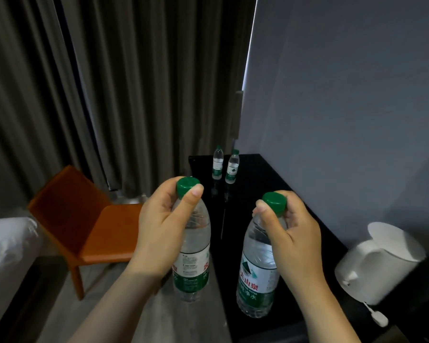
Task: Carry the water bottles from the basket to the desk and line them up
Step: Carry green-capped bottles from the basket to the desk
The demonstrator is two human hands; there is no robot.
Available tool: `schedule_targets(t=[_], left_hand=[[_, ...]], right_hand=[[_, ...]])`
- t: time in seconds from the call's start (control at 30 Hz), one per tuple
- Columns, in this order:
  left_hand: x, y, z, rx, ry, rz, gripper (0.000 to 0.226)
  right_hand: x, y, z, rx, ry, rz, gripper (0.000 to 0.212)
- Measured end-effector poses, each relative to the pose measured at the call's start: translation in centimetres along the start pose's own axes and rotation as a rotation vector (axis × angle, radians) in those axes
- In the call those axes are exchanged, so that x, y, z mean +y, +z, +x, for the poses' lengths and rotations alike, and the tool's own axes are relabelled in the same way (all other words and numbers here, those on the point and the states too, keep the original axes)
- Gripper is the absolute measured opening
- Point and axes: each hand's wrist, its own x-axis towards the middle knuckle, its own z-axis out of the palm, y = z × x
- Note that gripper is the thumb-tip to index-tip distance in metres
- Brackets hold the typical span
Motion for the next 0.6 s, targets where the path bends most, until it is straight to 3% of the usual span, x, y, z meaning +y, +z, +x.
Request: schedule_targets(t=[0.23,0.6], left_hand=[[-7.3,0.5,8.6,-0.045,-0.06,-0.011,0.019],[-17.6,-1.5,23.1,-0.255,-0.067,-0.08,0.023]], right_hand=[[6.1,4.8,6.0,0.024,0.087,-0.037,0.025],[12.8,14.4,15.7,0.213,0.089,-0.194,0.018]])
